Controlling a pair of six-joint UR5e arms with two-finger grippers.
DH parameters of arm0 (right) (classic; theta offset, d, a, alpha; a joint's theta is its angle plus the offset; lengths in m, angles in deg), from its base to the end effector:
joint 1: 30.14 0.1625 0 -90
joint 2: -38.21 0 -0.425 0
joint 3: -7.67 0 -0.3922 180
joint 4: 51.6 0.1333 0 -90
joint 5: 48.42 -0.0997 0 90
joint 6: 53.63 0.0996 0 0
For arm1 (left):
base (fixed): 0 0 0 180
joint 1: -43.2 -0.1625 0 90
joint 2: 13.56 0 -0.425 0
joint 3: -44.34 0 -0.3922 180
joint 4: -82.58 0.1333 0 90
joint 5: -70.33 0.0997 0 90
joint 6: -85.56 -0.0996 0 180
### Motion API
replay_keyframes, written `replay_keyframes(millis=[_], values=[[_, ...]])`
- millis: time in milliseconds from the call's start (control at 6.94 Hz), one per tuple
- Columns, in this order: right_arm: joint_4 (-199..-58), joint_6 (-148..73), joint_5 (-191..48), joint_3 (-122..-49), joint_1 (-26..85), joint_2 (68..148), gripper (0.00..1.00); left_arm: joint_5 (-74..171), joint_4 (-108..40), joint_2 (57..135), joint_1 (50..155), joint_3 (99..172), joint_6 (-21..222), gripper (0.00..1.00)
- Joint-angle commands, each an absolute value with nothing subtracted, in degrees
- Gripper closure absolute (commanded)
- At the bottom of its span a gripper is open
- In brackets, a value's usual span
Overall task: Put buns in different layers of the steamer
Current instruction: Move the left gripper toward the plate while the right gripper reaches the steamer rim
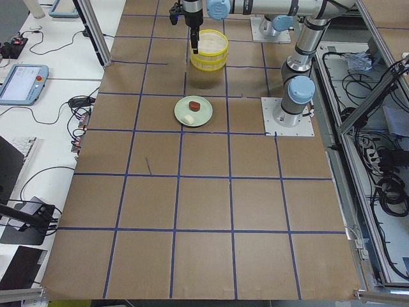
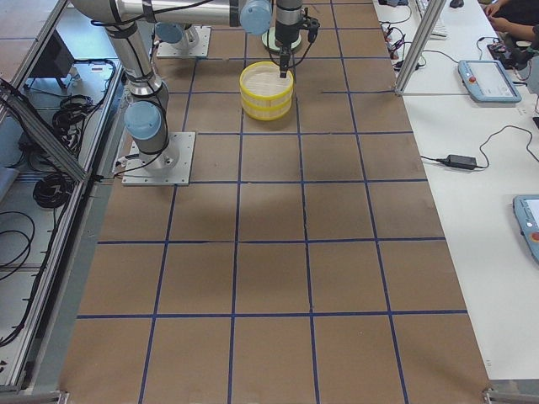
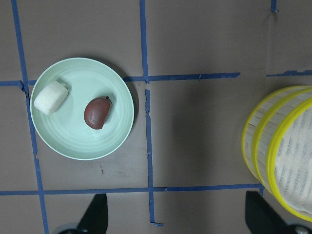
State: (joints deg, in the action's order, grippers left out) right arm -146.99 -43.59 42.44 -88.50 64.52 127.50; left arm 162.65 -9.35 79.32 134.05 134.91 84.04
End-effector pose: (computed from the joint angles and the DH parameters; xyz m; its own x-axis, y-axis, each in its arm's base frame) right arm 0.1713 -0.4794 0.4383 -0.9954 0.0933 0.0193 0.0938 0.9953 0.0230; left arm -0.1367 -0.5008 0.4549 -0.9983 0.0450 -0.0378 0.0413 0.9946 0.0948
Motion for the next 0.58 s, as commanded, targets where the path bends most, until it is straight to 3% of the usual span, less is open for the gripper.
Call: replay_keyframes(millis=[0,144,432], values=[[-156.9,-42.8,42.5,-99.0,68.8,126.6,0.00,163.3,-6.0,80.9,127.3,139.2,73.0,0.00],[-163.1,-42.6,42.1,-104.9,69.1,126.5,0.00,163.1,-1.1,81.2,125.5,142.7,68.8,0.00],[-165.0,-42.5,42.2,-107.3,69.2,124.7,0.02,163.5,7.7,84.0,122.4,146.5,62.1,0.02]])
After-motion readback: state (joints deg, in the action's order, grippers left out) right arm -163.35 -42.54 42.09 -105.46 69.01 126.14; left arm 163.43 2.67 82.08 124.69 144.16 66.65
